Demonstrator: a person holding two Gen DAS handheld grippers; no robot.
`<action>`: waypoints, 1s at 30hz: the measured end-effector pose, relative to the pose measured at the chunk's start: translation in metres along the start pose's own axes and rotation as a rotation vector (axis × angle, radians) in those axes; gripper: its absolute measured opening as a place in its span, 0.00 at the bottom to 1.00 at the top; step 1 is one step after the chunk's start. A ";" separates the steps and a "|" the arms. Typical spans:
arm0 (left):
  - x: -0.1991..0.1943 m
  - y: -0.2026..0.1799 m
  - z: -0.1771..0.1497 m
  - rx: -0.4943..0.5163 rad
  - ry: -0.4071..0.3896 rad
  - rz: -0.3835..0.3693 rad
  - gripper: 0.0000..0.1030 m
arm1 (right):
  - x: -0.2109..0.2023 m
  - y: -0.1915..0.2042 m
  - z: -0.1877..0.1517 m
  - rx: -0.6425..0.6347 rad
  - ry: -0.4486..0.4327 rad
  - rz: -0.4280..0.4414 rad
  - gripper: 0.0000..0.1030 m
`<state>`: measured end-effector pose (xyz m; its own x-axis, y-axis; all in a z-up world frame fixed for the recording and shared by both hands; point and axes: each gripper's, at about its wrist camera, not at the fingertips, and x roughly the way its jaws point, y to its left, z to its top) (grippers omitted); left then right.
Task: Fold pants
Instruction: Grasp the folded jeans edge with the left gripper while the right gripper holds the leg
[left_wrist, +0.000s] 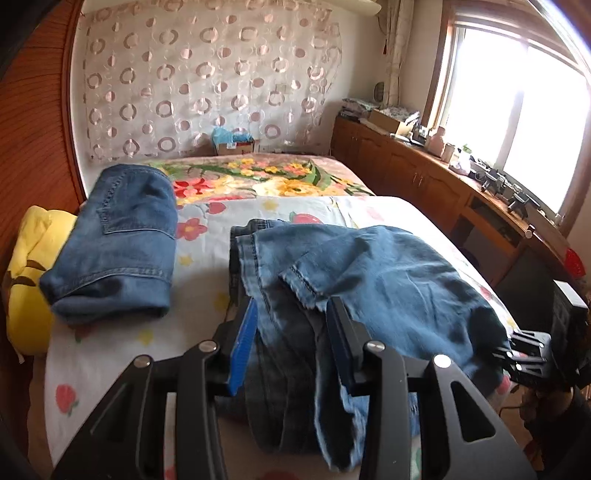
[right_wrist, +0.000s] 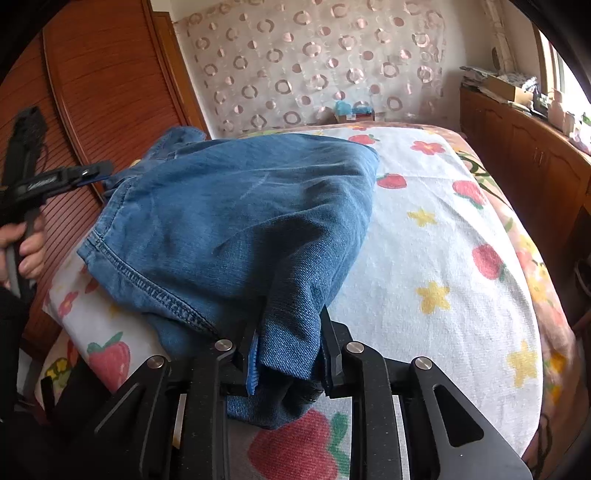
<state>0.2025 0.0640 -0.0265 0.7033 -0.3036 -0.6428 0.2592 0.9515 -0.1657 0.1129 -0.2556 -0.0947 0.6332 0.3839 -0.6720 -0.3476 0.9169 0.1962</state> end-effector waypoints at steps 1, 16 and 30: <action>0.005 -0.001 0.002 0.002 0.008 0.003 0.36 | 0.000 0.001 -0.001 -0.003 -0.001 -0.002 0.21; 0.094 -0.007 0.025 0.028 0.177 0.018 0.36 | 0.000 0.005 -0.004 -0.027 0.005 0.003 0.23; 0.086 -0.013 0.027 0.091 0.071 0.097 0.07 | 0.001 0.004 -0.005 -0.022 0.003 0.008 0.24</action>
<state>0.2775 0.0246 -0.0593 0.6799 -0.2034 -0.7045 0.2542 0.9666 -0.0338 0.1085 -0.2520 -0.0981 0.6285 0.3909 -0.6724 -0.3679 0.9111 0.1858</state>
